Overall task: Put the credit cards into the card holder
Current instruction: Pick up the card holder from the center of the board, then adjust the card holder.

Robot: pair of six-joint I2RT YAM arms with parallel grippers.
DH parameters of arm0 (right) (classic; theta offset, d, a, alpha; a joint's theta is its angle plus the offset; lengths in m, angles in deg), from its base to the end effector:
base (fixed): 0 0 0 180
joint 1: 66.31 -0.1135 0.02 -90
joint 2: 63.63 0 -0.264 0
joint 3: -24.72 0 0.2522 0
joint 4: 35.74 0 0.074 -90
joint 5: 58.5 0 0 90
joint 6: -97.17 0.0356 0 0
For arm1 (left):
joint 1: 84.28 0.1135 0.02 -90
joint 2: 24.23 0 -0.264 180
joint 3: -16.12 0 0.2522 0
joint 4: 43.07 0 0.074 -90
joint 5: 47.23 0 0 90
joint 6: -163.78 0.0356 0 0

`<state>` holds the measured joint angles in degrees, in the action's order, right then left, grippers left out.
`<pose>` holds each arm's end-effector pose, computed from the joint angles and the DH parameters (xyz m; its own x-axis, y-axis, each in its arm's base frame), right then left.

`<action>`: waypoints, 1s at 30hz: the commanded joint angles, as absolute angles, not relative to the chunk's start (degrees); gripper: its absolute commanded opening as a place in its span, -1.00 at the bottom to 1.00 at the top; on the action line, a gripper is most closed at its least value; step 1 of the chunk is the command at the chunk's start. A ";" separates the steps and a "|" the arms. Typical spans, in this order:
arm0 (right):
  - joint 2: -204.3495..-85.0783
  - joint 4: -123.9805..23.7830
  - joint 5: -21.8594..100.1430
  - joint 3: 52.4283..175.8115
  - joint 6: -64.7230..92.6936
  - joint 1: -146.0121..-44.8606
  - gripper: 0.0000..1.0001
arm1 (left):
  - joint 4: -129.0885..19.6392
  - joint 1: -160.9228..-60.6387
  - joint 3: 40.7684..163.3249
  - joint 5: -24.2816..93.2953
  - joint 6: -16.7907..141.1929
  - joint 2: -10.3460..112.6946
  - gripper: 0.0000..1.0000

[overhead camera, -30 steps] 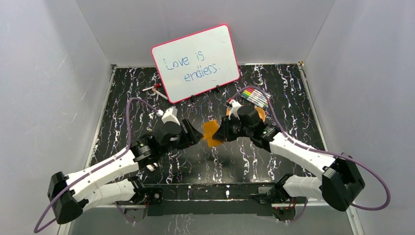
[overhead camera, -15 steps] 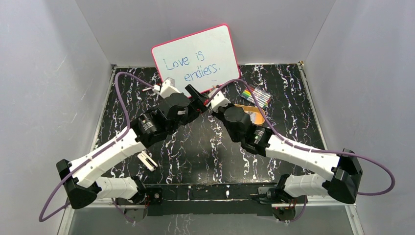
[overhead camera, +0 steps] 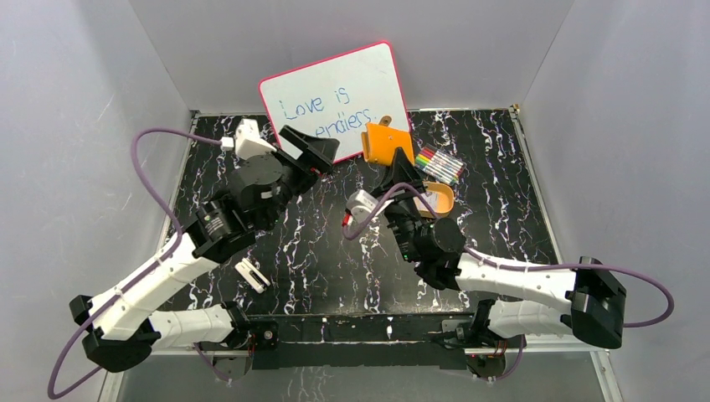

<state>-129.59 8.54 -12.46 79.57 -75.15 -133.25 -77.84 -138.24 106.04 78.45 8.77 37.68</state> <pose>0.1180 0.2142 0.3605 0.4595 -0.7420 -0.4882 0.1543 0.6080 -0.7788 0.1466 -0.1661 0.4527 -0.3157 -0.8175 -0.4818 0.0707 0.4860 -0.8711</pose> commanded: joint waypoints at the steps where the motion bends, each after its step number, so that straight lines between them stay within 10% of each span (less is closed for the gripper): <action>1: -128.42 23.41 -7.29 77.94 -89.73 -135.62 -1.00 | -68.74 -137.45 107.39 80.02 14.66 34.80 0.72; 13: -122.88 25.47 -4.37 73.15 -96.62 -138.27 -1.00 | -64.52 -137.28 105.62 52.39 21.43 36.83 0.77; 30: -124.06 23.60 -5.08 73.68 -96.03 -139.50 -1.00 | -62.23 -137.28 100.04 54.41 19.43 33.02 0.78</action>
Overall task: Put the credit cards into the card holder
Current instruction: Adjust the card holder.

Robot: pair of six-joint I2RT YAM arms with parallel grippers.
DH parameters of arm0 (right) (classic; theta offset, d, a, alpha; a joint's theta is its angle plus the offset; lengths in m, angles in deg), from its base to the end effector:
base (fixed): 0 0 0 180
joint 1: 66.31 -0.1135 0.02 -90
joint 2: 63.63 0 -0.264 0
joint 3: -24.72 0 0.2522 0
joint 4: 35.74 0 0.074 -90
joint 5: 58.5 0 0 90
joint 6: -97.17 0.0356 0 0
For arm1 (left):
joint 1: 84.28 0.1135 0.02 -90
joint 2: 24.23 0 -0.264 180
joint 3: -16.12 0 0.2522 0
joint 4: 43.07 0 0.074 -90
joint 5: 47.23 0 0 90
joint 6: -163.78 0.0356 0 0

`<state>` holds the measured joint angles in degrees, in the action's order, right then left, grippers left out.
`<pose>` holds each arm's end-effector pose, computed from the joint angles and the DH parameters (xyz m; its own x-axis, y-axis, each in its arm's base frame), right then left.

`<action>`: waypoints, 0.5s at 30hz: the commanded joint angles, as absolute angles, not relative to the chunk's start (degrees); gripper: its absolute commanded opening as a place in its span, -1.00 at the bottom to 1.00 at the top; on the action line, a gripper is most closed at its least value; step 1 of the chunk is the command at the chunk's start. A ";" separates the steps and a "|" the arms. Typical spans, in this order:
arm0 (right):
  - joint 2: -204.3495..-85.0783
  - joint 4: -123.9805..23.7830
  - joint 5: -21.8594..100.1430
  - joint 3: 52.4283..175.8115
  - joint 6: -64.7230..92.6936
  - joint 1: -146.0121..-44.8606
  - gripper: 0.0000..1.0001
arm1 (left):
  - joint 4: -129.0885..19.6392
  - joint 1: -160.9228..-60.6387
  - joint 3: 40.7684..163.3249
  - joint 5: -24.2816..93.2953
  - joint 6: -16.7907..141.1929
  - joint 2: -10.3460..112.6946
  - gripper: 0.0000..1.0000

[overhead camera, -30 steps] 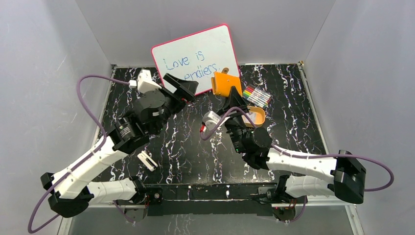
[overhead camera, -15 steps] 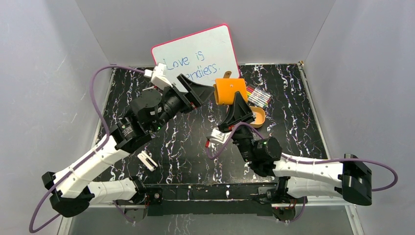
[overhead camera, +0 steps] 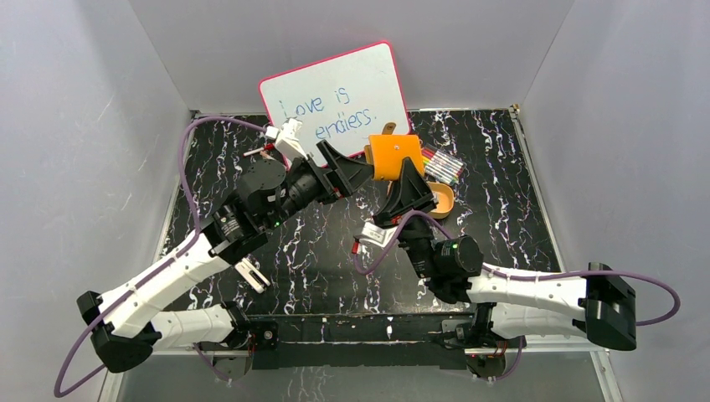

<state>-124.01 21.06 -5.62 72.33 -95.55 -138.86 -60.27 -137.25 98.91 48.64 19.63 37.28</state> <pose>0.0832 0.1930 0.3584 0.5692 -0.7830 -0.2508 0.3421 0.5030 -0.7937 0.1464 -0.1880 0.4448 -0.5688 -0.5849 -0.5783 0.4638 0.3525 -0.8128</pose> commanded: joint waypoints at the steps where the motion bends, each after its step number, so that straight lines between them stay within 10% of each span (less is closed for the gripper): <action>1: -123.98 23.28 -5.14 73.72 -95.89 -139.52 -1.00 | -63.19 -137.28 99.34 57.23 19.01 31.48 0.79; 15: -128.55 22.89 -5.50 76.29 -96.21 -140.38 -1.00 | -61.57 -137.32 101.64 55.41 18.23 33.70 0.81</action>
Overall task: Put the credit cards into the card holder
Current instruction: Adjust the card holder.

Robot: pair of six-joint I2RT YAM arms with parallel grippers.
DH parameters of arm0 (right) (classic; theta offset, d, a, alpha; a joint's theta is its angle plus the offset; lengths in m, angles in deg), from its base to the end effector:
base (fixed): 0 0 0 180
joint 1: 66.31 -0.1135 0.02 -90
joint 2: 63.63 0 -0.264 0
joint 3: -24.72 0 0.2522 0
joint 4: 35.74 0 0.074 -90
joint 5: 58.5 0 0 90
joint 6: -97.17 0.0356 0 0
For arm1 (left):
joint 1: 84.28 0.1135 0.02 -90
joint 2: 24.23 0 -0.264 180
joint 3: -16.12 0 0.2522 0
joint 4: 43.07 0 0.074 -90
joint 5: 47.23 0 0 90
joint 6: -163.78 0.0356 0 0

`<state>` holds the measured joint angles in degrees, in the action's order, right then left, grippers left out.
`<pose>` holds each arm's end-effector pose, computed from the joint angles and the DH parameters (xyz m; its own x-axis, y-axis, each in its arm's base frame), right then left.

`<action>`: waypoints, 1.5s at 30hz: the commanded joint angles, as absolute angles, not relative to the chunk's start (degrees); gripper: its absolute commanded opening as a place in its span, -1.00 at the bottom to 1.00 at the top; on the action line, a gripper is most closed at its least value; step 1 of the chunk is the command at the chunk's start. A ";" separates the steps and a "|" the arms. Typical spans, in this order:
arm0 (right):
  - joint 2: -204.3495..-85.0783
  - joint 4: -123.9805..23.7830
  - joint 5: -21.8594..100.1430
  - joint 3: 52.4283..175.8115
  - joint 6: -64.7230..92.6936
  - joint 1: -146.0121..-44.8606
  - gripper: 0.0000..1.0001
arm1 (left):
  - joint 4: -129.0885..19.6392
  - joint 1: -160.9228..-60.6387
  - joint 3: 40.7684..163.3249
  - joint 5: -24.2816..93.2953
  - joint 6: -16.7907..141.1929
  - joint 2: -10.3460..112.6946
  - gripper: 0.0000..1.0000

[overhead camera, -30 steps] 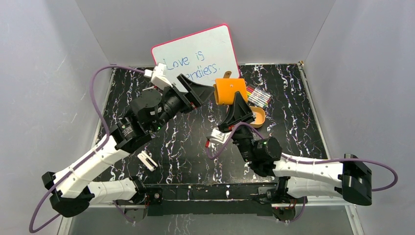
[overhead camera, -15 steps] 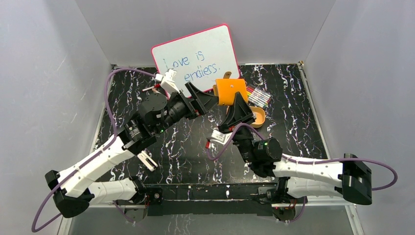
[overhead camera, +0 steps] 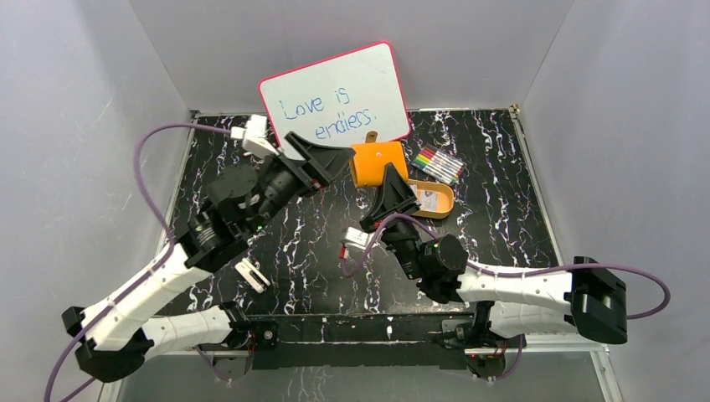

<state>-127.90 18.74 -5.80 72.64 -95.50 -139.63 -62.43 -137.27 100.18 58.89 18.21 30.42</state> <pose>0.0861 0.2121 0.3435 0.5711 -0.7980 -0.1925 0.3100 0.4268 -0.8495 0.1244 -0.1486 0.4716 -0.4376 -0.7358 -0.5168 0.4273 0.3355 -0.8396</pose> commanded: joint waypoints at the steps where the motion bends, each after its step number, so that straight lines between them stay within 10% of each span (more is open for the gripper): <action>1: -128.84 23.11 -5.50 76.35 -96.39 -140.47 -1.00 | -60.79 -137.28 101.62 54.61 18.28 34.22 0.81; 11: -130.72 23.81 -5.63 77.55 -96.78 -141.23 -1.00 | -63.98 -137.33 101.90 56.39 18.40 35.67 0.73; 20: -131.31 24.89 -5.84 77.95 -96.98 -141.45 -1.00 | -59.00 -137.28 98.53 53.60 18.23 34.31 -0.10; 27: -131.48 25.19 -5.94 78.87 -97.14 -141.63 -1.00 | -60.46 -137.30 98.85 51.82 18.19 35.53 0.06; 35: -131.28 25.13 -7.41 78.74 -97.13 -143.20 -1.00 | -59.06 -137.32 97.64 52.54 20.56 35.03 -1.00; 40: -126.72 3.78 -12.59 80.98 -84.63 -146.44 0.29 | -58.63 -137.28 96.14 58.28 23.92 33.25 -1.00; 45: -119.88 -38.81 -9.79 92.32 -46.94 -149.11 0.73 | -60.25 -137.02 97.49 63.83 34.73 30.16 -1.00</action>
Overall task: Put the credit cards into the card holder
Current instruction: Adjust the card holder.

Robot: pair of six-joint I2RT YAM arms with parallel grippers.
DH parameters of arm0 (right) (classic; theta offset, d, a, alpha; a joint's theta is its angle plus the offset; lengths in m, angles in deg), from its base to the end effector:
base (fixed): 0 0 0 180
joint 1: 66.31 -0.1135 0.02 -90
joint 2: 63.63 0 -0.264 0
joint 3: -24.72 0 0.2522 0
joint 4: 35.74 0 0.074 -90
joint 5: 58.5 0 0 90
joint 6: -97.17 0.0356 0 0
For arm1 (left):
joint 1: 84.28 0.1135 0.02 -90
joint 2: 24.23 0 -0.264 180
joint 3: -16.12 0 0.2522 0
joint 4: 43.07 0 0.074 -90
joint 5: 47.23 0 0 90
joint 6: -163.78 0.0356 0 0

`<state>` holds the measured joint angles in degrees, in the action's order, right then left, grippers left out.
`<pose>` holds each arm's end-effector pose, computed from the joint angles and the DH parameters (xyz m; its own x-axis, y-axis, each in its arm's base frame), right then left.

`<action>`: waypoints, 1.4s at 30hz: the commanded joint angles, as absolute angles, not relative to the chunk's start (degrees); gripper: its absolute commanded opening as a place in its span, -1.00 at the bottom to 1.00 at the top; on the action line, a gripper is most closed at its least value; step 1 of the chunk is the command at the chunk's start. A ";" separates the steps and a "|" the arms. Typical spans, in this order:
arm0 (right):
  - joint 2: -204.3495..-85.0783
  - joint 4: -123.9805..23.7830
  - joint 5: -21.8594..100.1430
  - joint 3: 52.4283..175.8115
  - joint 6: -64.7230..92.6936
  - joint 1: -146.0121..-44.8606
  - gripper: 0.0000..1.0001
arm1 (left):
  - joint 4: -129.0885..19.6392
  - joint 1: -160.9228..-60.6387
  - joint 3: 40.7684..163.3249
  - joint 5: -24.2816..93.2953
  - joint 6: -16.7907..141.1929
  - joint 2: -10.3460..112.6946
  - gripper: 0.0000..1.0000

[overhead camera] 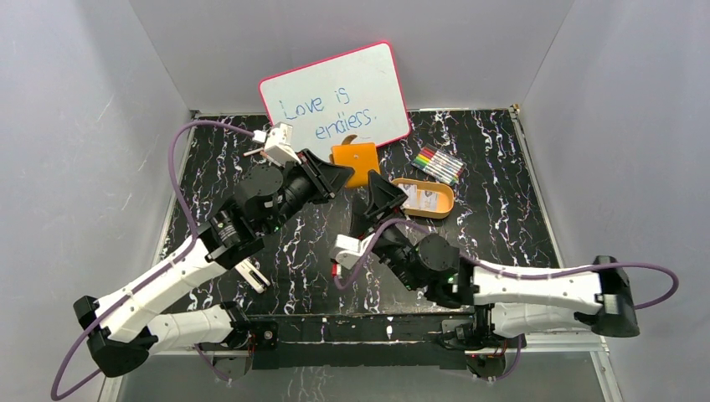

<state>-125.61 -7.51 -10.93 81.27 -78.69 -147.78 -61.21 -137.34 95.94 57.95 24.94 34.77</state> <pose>0.0593 0.2333 0.3615 0.6402 -0.6950 -0.3273 0.0113 0.4345 -0.9006 0.1445 -0.1766 0.4345 -0.4439 -0.6187 -0.6482 0.4254 0.4912 -0.7601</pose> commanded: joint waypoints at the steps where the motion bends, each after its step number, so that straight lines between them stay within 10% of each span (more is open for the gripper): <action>1: -119.00 -45.96 -7.46 95.14 -38.83 -148.99 0.74 | -60.75 -136.96 97.97 63.33 37.15 29.42 -1.00; 22: -112.33 -71.70 43.76 115.36 11.82 -138.73 0.75 | -73.86 -136.93 90.71 6.08 48.61 16.31 -1.00; 42: -111.81 -62.17 59.16 106.97 24.80 -138.73 0.77 | -64.21 -136.93 88.69 -8.91 68.05 14.05 -1.00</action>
